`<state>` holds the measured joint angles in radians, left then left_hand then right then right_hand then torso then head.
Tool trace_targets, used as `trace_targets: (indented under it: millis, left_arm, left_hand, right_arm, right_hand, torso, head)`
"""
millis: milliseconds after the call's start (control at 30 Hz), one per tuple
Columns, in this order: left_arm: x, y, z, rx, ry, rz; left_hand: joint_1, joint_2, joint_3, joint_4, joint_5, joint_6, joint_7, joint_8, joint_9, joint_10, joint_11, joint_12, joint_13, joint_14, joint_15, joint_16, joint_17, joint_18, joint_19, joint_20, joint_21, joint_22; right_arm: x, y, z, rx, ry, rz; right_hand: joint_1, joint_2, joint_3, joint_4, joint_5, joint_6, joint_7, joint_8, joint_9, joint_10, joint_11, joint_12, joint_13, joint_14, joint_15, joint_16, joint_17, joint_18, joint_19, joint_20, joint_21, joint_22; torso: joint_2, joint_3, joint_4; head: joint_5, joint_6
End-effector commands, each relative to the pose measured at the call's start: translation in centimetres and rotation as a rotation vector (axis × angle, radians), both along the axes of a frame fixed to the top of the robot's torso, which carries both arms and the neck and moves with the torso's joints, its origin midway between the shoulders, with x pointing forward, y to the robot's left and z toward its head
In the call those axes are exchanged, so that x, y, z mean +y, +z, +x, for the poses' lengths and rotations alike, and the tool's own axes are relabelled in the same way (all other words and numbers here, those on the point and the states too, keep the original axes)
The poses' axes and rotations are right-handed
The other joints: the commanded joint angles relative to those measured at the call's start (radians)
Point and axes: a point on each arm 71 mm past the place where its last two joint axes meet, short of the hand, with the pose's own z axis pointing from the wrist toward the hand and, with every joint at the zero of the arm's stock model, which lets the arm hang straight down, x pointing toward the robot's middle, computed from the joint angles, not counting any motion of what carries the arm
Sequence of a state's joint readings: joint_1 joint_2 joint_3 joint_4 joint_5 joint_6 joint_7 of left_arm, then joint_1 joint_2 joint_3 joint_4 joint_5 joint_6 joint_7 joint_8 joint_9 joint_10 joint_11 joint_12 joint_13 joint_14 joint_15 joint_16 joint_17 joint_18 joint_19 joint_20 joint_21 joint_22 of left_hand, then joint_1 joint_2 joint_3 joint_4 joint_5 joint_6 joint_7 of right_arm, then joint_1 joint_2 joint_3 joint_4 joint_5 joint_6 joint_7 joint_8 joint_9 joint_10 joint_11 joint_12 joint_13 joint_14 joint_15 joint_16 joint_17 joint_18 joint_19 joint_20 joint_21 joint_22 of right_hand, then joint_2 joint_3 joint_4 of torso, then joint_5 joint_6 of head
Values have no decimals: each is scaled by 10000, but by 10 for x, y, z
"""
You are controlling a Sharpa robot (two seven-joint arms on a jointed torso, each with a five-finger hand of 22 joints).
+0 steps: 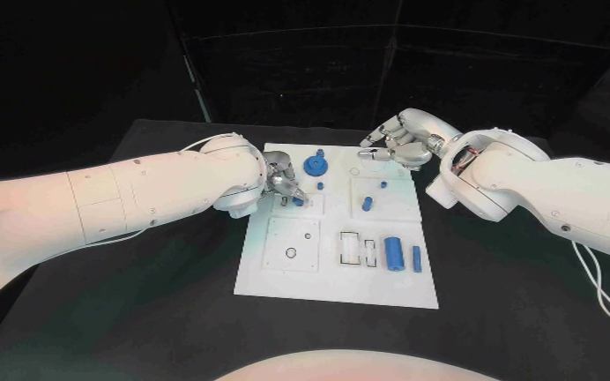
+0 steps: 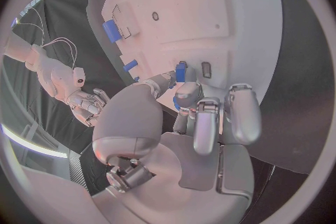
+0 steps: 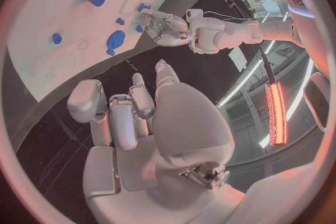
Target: Assemble the parts on the task board
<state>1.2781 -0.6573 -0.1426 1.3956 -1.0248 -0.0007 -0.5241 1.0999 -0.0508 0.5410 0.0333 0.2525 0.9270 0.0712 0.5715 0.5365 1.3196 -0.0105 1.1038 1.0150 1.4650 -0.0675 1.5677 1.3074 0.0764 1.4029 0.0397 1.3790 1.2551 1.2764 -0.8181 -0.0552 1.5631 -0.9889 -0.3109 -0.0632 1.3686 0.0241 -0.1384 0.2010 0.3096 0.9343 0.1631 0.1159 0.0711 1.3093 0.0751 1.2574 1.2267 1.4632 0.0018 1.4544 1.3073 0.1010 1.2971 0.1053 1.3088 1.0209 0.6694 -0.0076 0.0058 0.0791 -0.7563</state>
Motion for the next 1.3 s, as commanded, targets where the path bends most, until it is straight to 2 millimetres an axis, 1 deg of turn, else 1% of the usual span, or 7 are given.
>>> trace_targets:
  millis: [33, 433, 733, 833, 967, 1133, 1300]
  left_arm:
    - [0, -1, -1, 148, -157, 183]
    - [0, -2, 0, 204, -190, 228]
    - [-3, -3, 0, 422, -381, 375]
    - [-3, -4, 0, 500, -437, 431]
    - [-4, -5, 0, 603, -528, 516]
    - [-5, -5, 1, 655, -576, 568]
    - [-6, -6, 3, 676, -584, 601]
  left_hand:
    - [-49, -88, 1691, -1636, 155, 1, -86, 72, 26, -36, -45, -62, -74, 1058, -59, 31, 2634, -56, 49, -6, -4, 7]
    - [-115, -115, 1710, -1591, 278, 11, -111, 167, 111, -37, -62, -136, -192, 1058, -69, 31, 2634, -59, 57, -15, 1, 24]
    - [-256, -67, 1701, -1456, 283, -16, -137, 251, 219, -27, -80, -197, -305, 1058, -83, 31, 2634, -51, 41, -27, -25, -4]
    - [-334, -45, 1632, -1379, 266, -31, -154, 276, 263, -12, -89, -203, -336, 1058, -89, 31, 2634, -51, 39, -33, -31, -5]
    - [-531, -13, 1379, -1176, 239, 6, -208, 324, 336, 30, -124, -202, -395, 1058, -111, 31, 2634, -52, 43, -48, -40, 0]
    - [-843, 22, 968, -849, 223, 73, -268, 331, 378, 40, -170, -228, -493, 1058, -151, 31, 2634, -52, 53, -83, -54, 4]
    - [-1055, 49, 644, -618, 221, 119, -296, 303, 389, 52, -194, -191, -503, 1058, -176, 31, 2634, -60, 78, -111, -49, 32]
  right_arm:
    - [1, 1, 0, -42, 103, 0]
    - [2, 1, 0, -47, 126, 2]
    - [5, 1, 0, -61, 232, 23]
    - [6, 1, 0, -64, 308, 34]
    - [8, 1, 0, -65, 386, 48]
    - [8, 1, 0, -23, 387, 61]
    - [7, 1, 0, -2, 379, 70]
  right_hand:
    - [134, 4, -66, 18, 46, -68, -34, 53, -14, -48, -23, -33, 4, 616, -59, -53, 606, 64, -64, -24, -63, -8]
    - [175, 13, -77, 15, 73, -68, -34, 59, -13, -39, -23, -20, 14, 617, -61, -52, 612, 64, -64, -25, -69, -11]
    - [142, -20, -142, 54, 48, -71, -33, 64, -13, -48, -19, -27, 2, 618, -59, -54, 615, 67, -73, -24, -84, -33]
    - [19, -123, -349, 188, -277, -90, -30, 73, -14, -57, -11, -26, -15, 618, -54, -64, 610, 72, -86, -19, -114, -70]
    - [6, -138, -423, 238, -380, -98, -28, 79, -14, -63, -9, -24, -23, 619, -52, -68, 609, 77, -98, -17, -135, -102]
    - [-164, -49, -660, 543, -1068, -110, -25, 112, -10, -50, 0, 19, -16, 630, -44, -63, 632, 76, -84, -11, -152, -108]
    - [-221, -10, -772, 697, -1258, -120, -21, 129, -10, -52, 5, 34, -18, 633, -41, -64, 638, 75, -72, -7, -154, -103]
  torso:
    - [2, 1, 4]
    - [1, 4, -7]
    - [6, 8, -4]
    - [11, 9, -12]
    - [3, 11, -3]
    - [6, 5, 3]
    - [-3, 12, -2]
  head:
    - [-5, -10]
    - [39, -16]
    - [8, -28]
    - [18, 0]
    - [-5, -21]
    - [-11, -40]
    - [5, -49]
